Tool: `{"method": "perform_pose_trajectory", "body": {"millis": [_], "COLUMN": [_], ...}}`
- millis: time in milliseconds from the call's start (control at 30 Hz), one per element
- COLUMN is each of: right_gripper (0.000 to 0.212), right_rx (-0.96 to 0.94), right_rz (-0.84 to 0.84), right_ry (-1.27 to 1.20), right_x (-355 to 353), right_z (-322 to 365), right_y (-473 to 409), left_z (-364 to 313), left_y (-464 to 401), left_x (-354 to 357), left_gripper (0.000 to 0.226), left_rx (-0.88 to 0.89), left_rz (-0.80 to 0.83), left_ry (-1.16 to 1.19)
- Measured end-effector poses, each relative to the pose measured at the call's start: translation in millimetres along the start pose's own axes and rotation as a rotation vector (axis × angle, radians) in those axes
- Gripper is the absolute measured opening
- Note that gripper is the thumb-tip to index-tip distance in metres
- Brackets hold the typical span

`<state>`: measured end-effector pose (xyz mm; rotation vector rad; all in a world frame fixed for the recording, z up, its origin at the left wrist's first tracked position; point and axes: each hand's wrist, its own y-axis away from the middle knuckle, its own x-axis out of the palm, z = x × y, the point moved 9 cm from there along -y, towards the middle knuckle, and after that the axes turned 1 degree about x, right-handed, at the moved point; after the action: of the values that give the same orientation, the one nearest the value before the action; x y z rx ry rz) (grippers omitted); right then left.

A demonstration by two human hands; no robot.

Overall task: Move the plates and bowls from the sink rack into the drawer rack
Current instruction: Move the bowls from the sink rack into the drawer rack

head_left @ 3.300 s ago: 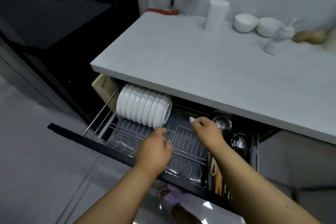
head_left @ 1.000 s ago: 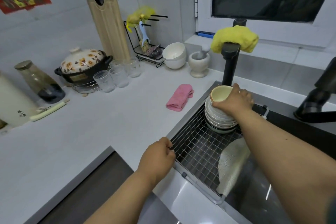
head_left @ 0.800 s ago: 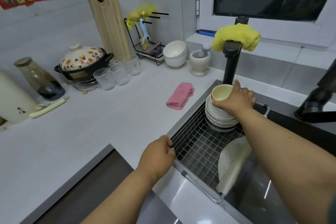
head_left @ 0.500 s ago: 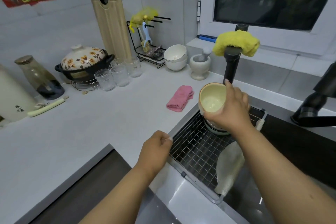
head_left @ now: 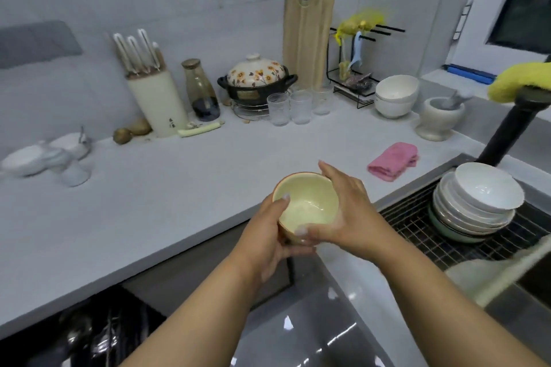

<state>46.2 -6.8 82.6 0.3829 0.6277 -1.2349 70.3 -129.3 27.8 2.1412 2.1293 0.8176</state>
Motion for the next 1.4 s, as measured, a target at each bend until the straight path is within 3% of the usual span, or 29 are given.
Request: {"method": "perform_pose_trajectory", "body": {"millis": [167, 233, 400, 567, 800, 933, 1400], "right_gripper": [0.044, 0.028, 0.041, 0.062, 0.036, 0.02, 0.016], "right_rx": [0.15, 0.213, 0.299, 0.367, 0.42, 0.416, 0.393], "right_rz": [0.08, 0.181, 0.505, 0.662, 0.78, 0.8, 0.906], "right_ry": [-0.481, -0.668, -0.904, -0.933, -0.866, -0.798, -0.606], "right_x": [67.4, 108.3, 215.1, 308.6, 426.7, 477.5, 638.0], "right_z": [36.0, 59.0, 134.7, 206.0, 282.3, 321.2, 405.0], "right_y": [-2.4, 6.1, 46.2, 97.4, 168.4, 197.5, 223.5], "left_z": [-12.9, -18.9, -20.8, -12.2, 10.0, 19.1, 60.8], "left_y": [59.0, 88.3, 177.1, 273.4, 397.8, 467.1, 595.4], "left_x": [-82.4, -117.3, -222.2, -316.0, -419.3, -477.8, -629.7], "left_gripper": [0.035, 0.034, 0.042, 0.049, 0.057, 0.054, 0.053], "left_rx": [0.043, 0.078, 0.132, 0.153, 0.138, 0.188, 0.141], "left_rz": [-0.199, -0.272, -0.544, -0.7, -0.819, -0.981, -1.363], "left_ry": [0.162, 0.199, 0.149, 0.132, 0.151, 0.17, 0.274]}}
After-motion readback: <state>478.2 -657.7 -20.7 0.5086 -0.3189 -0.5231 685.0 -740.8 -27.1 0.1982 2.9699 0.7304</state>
